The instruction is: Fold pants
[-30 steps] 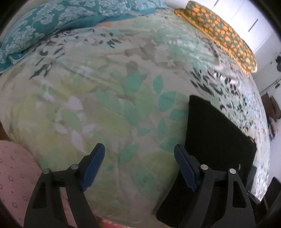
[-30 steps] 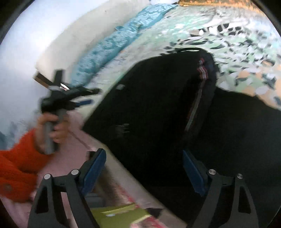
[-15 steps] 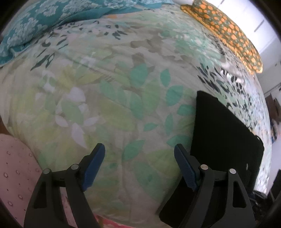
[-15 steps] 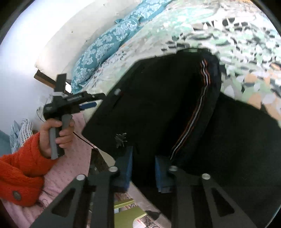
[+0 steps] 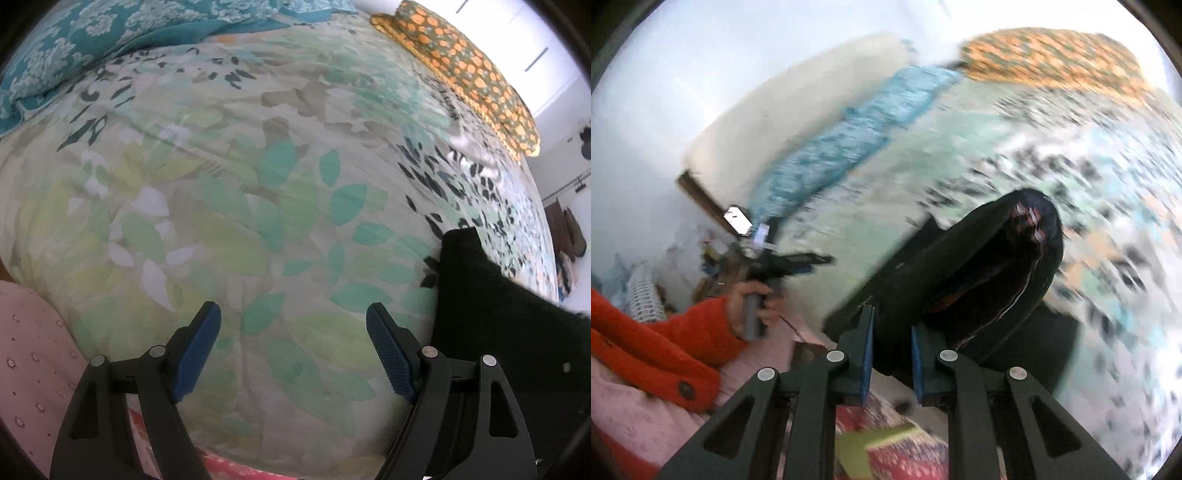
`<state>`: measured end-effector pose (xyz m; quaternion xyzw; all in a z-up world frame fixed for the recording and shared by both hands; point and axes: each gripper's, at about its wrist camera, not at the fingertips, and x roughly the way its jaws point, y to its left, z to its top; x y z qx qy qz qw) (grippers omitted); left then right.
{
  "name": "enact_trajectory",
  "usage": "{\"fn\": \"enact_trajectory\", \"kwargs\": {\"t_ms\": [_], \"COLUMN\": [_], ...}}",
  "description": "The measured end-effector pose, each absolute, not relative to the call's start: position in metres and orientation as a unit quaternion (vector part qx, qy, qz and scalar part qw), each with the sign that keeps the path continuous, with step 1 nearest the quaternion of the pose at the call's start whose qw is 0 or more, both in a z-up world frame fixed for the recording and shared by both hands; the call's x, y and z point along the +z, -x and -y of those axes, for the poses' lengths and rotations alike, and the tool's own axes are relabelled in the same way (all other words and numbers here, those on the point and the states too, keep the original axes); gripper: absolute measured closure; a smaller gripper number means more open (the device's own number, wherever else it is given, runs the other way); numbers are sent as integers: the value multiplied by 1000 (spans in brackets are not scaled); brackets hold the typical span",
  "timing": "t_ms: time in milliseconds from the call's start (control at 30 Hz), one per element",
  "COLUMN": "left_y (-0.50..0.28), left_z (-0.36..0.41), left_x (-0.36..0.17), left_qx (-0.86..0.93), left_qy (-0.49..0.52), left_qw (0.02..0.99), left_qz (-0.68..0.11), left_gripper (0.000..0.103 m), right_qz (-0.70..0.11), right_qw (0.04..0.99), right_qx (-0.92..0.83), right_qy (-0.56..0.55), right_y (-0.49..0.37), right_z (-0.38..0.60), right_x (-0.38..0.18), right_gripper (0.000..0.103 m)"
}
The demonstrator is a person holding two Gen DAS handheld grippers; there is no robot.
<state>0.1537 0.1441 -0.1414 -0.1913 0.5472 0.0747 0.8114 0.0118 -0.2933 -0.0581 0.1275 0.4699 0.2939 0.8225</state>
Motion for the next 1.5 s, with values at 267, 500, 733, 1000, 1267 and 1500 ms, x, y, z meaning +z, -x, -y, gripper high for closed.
{"fn": "enact_trajectory", "kwargs": {"t_ms": [267,500,733,1000,1267,1500], "left_y": [-150,-136,-125,-104,-111,-111], "left_z": [-110,-49,19,50,47,47], "left_x": [-134,-115,-121,-129,-130,-130], "left_qx": [42,-26,-90,-115,-105,-105], "left_qy": [131,41,-46,-116,-102,-104], "left_qw": [826,853,850,843,836,835], "left_qz": [-546,-519,-517,-513,-528,-530], "left_gripper": [21,21,20,18,18,18], "right_qz": [-592,-549,-457,-517,-458,-480], "right_qw": [772,805,864,846,877,859], "right_qx": [181,146,175,89,128,177], "right_qy": [-147,-169,-119,-97,-70,17], "right_y": [-18,-16,-66,-109,-31,15], "right_z": [329,356,322,316,290,234], "right_x": [-176,-143,-76,-167,-89,-99], "right_gripper": [85,62,62,60,57,57]}}
